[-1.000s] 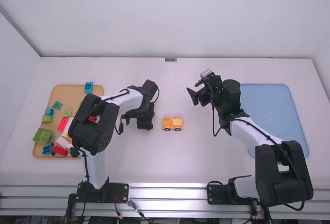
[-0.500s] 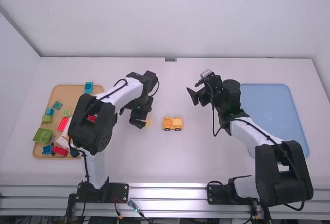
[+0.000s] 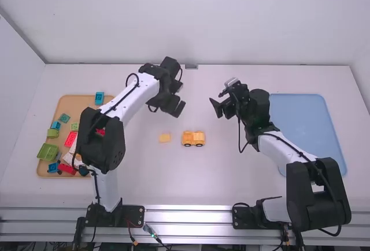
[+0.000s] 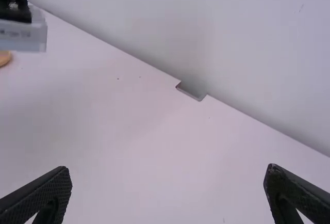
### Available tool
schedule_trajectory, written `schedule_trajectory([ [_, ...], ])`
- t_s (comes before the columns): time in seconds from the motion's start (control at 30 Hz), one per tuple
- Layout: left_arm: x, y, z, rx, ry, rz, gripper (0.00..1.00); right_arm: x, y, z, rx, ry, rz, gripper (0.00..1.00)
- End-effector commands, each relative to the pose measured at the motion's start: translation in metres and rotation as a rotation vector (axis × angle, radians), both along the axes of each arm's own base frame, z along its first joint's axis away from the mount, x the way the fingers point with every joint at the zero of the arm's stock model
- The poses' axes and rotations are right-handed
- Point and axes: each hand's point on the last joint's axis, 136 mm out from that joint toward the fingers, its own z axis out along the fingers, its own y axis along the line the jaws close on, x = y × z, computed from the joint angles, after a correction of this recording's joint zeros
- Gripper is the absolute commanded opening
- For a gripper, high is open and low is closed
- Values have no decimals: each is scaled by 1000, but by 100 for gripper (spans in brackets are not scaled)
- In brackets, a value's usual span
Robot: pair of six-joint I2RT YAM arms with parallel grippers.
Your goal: Assemble lego blocks to make yellow taxi
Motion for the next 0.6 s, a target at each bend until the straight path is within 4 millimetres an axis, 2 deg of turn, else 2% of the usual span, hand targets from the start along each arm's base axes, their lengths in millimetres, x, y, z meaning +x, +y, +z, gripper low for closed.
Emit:
schedule_trajectory([
  [0.0,1,7,8,85,-39,-367,99,0,-6,7,8,-18,-13,98],
  [0.07,1,8,8,120,-47,-550,99,2,-9,7,11,-17,-23,98],
  [0.13,-4,-4,8,63,-53,-718,99,2,-12,7,11,-16,-27,99],
  [0.17,-4,-5,8,52,-54,-738,99,2,-12,7,11,-16,-27,98],
  [0.2,-14,-22,12,-73,-80,-942,99,3,-15,6,11,-13,-34,98],
  [0.23,-23,-30,17,-160,-100,-1066,99,3,-15,6,10,-9,-36,98],
  [0.33,-43,-35,28,-340,-151,-1275,99,2,-17,3,10,2,-36,98],
  [0.47,-54,-29,35,-534,-258,-1361,99,1,-16,0,8,18,-33,99],
  [0.57,-58,-16,27,-653,-351,-1344,99,1,-16,0,8,19,-33,99],
])
